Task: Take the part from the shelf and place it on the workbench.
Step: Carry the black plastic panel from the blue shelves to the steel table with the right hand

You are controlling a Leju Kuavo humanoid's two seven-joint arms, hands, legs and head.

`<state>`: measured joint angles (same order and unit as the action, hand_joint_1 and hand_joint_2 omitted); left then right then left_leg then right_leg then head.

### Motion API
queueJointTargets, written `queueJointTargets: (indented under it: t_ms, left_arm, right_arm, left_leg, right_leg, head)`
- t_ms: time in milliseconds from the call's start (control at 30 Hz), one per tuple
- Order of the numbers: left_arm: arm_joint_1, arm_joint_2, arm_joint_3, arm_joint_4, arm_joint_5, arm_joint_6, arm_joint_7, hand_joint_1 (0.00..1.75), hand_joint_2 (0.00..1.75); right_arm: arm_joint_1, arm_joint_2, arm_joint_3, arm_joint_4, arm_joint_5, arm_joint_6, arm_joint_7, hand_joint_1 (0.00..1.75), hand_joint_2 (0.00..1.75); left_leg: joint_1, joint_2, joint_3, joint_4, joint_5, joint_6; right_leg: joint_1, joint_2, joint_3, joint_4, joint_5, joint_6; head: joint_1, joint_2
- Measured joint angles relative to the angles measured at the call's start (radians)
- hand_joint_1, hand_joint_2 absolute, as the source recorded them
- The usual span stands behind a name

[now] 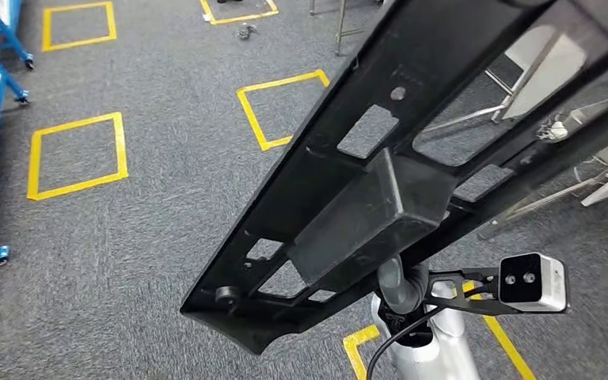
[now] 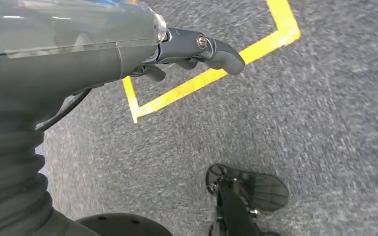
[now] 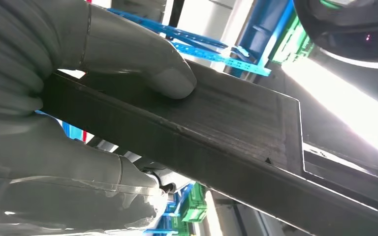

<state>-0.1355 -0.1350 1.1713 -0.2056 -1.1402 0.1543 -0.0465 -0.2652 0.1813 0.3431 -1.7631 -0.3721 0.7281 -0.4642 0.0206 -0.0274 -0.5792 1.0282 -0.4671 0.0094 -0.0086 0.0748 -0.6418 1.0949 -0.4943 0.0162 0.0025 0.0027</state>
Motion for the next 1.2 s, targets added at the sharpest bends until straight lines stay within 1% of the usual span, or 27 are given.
queueJointTargets:
  t_ms: [67,100,133,167,200,267,300,333,367,433,500,567,600,633,667,700,733,800,833,867,933,967,1033,1067,1133,1167,1200]
  left_arm:
    - [0.003,0.000,0.000,0.000,0.000,-0.002,0.000,0.00,1.75]
    - [0.006,0.000,0.000,0.000,0.000,-0.003,0.000,0.00,1.75]
    - [0.007,0.001,0.000,0.000,0.000,-0.003,0.000,0.00,1.75]
    - [0.008,0.001,0.000,0.000,0.000,-0.003,0.000,0.00,1.75]
    - [0.007,0.001,0.000,0.000,0.001,-0.003,0.000,0.00,1.75]
    - [0.007,0.000,0.000,0.000,0.004,-0.004,-0.001,0.00,1.75]
    - [0.007,-0.001,0.000,0.000,0.005,-0.004,-0.003,0.00,1.75]
    - [0.007,-0.002,0.000,0.000,0.006,-0.005,-0.005,0.00,1.75]
    - [0.008,-0.002,0.000,0.000,0.007,-0.006,-0.007,0.00,1.75]
    - [0.006,-0.003,0.000,0.000,0.007,-0.009,-0.012,0.00,1.75]
    - [0.006,-0.004,0.000,0.000,0.007,-0.012,-0.016,0.00,1.75]
    - [0.009,-0.003,0.000,0.000,0.007,-0.013,-0.019,0.00,1.75]
    - [0.011,-0.003,0.000,0.000,0.007,-0.013,-0.019,0.00,1.75]
    - [0.013,-0.003,0.000,0.000,0.007,-0.013,-0.019,0.00,1.75]
    - [0.015,-0.003,0.000,0.000,0.008,-0.014,-0.019,0.00,1.75]
    - [0.016,-0.003,0.000,0.000,0.008,-0.016,-0.019,0.00,1.75]
    - [0.015,-0.003,0.000,0.000,0.008,-0.019,-0.019,0.00,1.75]
    - [0.015,-0.003,0.000,0.000,0.009,-0.024,-0.020,0.00,1.75]
    - [0.014,-0.003,0.000,0.000,0.009,-0.026,-0.020,0.00,1.75]
    - [0.014,-0.003,0.000,0.000,0.009,-0.026,-0.020,0.00,1.75]
    - [0.013,-0.003,0.000,0.000,0.009,-0.026,-0.020,0.00,1.75]
    - [0.012,-0.004,0.000,0.000,0.009,-0.026,-0.020,0.00,1.75]
    - [0.012,-0.004,0.000,0.000,0.009,-0.026,-0.021,0.00,1.75]
    - [0.013,-0.004,0.000,0.000,0.009,-0.026,-0.021,0.00,1.75]
    - [0.016,-0.004,0.000,0.000,0.008,-0.026,-0.020,0.00,1.75]
    - [0.016,-0.004,0.000,0.000,0.007,-0.026,-0.019,0.00,1.75]
    - [0.016,-0.004,0.000,0.000,0.006,-0.026,-0.018,0.00,1.75]
  right_arm:
    - [-0.008,-0.001,0.008,-0.004,0.002,0.000,-0.001,1.75,1.75]
    - [-0.010,-0.002,0.011,-0.005,0.003,0.000,-0.001,1.75,1.75]
    - [-0.010,-0.004,0.014,-0.005,0.003,0.000,-0.001,1.75,1.75]
    - [-0.010,-0.005,0.017,-0.005,0.005,0.000,-0.001,1.75,1.75]
    - [-0.011,-0.007,0.019,-0.005,0.006,0.000,-0.001,1.75,1.75]
    - [-0.018,-0.008,0.023,-0.005,0.014,-0.001,-0.001,1.75,1.75]
    - [-0.024,-0.008,0.025,-0.006,0.019,-0.003,-0.001,1.75,1.75]
    - [-0.030,-0.008,0.028,-0.007,0.025,-0.006,-0.002,1.75,1.75]
    - [-0.034,-0.009,0.030,-0.008,0.032,-0.009,-0.004,1.75,1.75]
    - [-0.038,-0.010,0.035,-0.009,0.043,-0.014,-0.009,1.75,1.75]
    - [-0.045,-0.011,0.039,-0.011,0.051,-0.017,-0.012,1.75,1.75]
    - [-0.051,-0.011,0.045,-0.012,0.055,-0.017,-0.014,1.75,1.75]
    - [-0.052,-0.011,0.047,-0.011,0.057,-0.017,-0.014,1.75,1.75]
    - [-0.051,-0.012,0.048,-0.010,0.059,-0.019,-0.014,1.75,1.75]
    - [-0.051,-0.012,0.049,-0.010,0.063,-0.022,-0.014,1.75,1.75]
    - [-0.051,-0.013,0.049,-0.010,0.067,-0.027,-0.015,1.75,1.75]
    - [-0.051,-0.013,0.050,-0.010,0.071,-0.033,-0.015,1.75,1.75]
    - [-0.052,-0.013,0.051,-0.010,0.080,-0.046,-0.018,1.75,1.75]
    - [-0.053,-0.014,0.051,-0.010,0.084,-0.051,-0.019,1.75,1.75]
    - [-0.053,-0.014,0.051,-0.010,0.087,-0.054,-0.020,1.75,1.75]
    - [-0.053,-0.016,0.051,-0.010,0.091,-0.057,-0.020,1.75,1.75]
    - [-0.054,-0.018,0.051,-0.010,0.092,-0.059,-0.021,1.75,1.75]
    - [-0.056,-0.020,0.052,-0.010,0.093,-0.061,-0.021,1.75,1.75]
    - [-0.057,-0.021,0.052,-0.010,0.093,-0.063,-0.021,1.75,1.75]
    - [-0.058,-0.025,0.052,-0.010,0.095,-0.066,-0.022,1.75,1.75]
    - [-0.057,-0.027,0.052,-0.010,0.096,-0.068,-0.022,1.75,1.75]
    - [-0.057,-0.030,0.052,-0.010,0.097,-0.071,-0.023,1.75,1.75]
  left_leg:
    - [-0.003,0.025,0.000,-0.002,0.000,0.007]
    - [-0.005,0.038,-0.001,-0.002,0.000,0.008]
    - [-0.006,0.051,-0.001,-0.002,-0.001,0.009]
    - [-0.008,0.064,-0.001,-0.002,-0.002,0.010]
    - [-0.009,0.075,0.001,-0.002,-0.003,0.010]
    - [-0.012,0.093,0.006,-0.002,-0.006,0.008]
    - [-0.014,0.102,0.008,-0.002,-0.008,0.005]
    - [-0.016,0.110,0.010,-0.002,-0.009,0.002]
    - [-0.017,0.118,0.011,-0.003,-0.010,-0.002]
    - [-0.018,0.132,0.017,-0.006,-0.013,-0.012]
    - [-0.017,0.100,0.008,0.027,-0.039,-0.021]
    - [-0.014,0.050,-0.043,0.140,-0.099,-0.028]
    - [-0.012,0.039,-0.076,0.208,-0.127,-0.031]
    - [-0.011,0.035,-0.102,0.259,-0.141,-0.034]
    - [-0.009,0.034,-0.113,0.275,-0.135,-0.037]
    - [-0.006,0.033,-0.104,0.251,-0.108,-0.039]
    - [-0.003,0.026,-0.078,0.191,-0.069,-0.041]
    - [0.005,-0.016,-0.020,0.063,-0.017,-0.043]
    - [0.008,-0.034,-0.005,0.027,-0.009,-0.042]
    - [0.007,-0.046,0.000,0.015,-0.012,-0.037]
    - [0.005,-0.031,-0.002,0.012,-0.009,-0.024]
    - [0.005,-0.020,-0.001,0.008,-0.006,-0.017]
    - [0.005,0.004,0.001,-0.001,-0.001,-0.003]
    - [0.004,0.017,0.002,-0.002,0.000,0.001]
    - [0.001,0.043,0.000,-0.002,-0.002,0.004]
    - [0.001,0.056,0.001,-0.002,-0.003,0.004]
    - [0.000,0.068,0.002,-0.002,-0.005,0.004]
  right_leg:
    - [0.002,-0.053,-0.057,0.121,-0.065,0.006]
    - [0.002,-0.064,-0.086,0.183,-0.089,0.008]
    - [0.001,-0.068,-0.104,0.221,-0.098,0.008]
    - [0.002,-0.070,-0.103,0.222,-0.089,0.007]
    - [0.003,-0.075,-0.081,0.182,-0.062,0.004]
    - [0.011,-0.108,-0.002,0.038,-0.001,-0.009]
    - [0.018,-0.126,0.029,-0.022,0.018,-0.016]
    - [0.023,-0.137,0.044,-0.056,0.025,-0.021]
    - [0.027,-0.139,0.047,-0.066,0.023,-0.025]
    - [0.024,-0.117,0.050,-0.075,0.031,-0.032]
    - [0.015,-0.096,0.059,-0.092,0.041,-0.042]
    - [0.011,-0.076,0.063,-0.099,0.046,-0.049]
    - [0.011,-0.065,0.062,-0.098,0.047,-0.050]
    - [0.011,-0.051,0.061,-0.096,0.046,-0.050]
    - [0.010,-0.038,0.061,-0.094,0.046,-0.050]
    - [0.009,-0.024,0.061,-0.090,0.044,-0.048]
    - [0.007,-0.011,0.060,-0.084,0.042,-0.044]
    - [0.004,0.011,0.053,-0.066,0.034,-0.034]
    - [0.003,0.021,0.046,-0.059,0.032,-0.028]
    - [0.003,0.030,0.039,-0.055,0.032,-0.021]
    - [0.000,0.045,0.031,-0.056,0.036,-0.008]
    - [0.000,0.034,0.028,-0.051,0.032,-0.002]
    - [0.000,-0.018,0.000,0.007,-0.004,0.007]
    - [0.001,-0.047,-0.029,0.065,-0.036,0.012]
    - [-0.002,-0.066,-0.092,0.189,-0.085,0.018]
    - [-0.003,-0.068,-0.107,0.217,-0.087,0.019]
    - [-0.004,-0.071,-0.102,0.204,-0.069,0.019]
  head:
    - [0.004,0.000]
    - [0.004,0.000]
    - [0.004,0.000]
    - [0.004,0.000]
    - [0.004,0.000]
    - [0.004,0.000]
    - [0.004,0.000]
    - [0.003,0.000]
    - [0.003,0.000]
    - [0.003,0.000]
    - [0.002,0.000]
    - [-0.001,0.000]
    - [-0.002,0.000]
    - [-0.002,0.000]
    - [-0.002,0.000]
    - [-0.002,0.000]
    - [-0.003,0.000]
    - [-0.003,0.000]
    - [-0.003,0.000]
    - [-0.003,0.000]
    - [-0.003,0.000]
    - [-0.002,0.000]
    - [0.002,0.000]
    - [0.005,0.000]
    - [0.006,0.000]
    - [0.006,0.000]
    - [0.006,0.000]
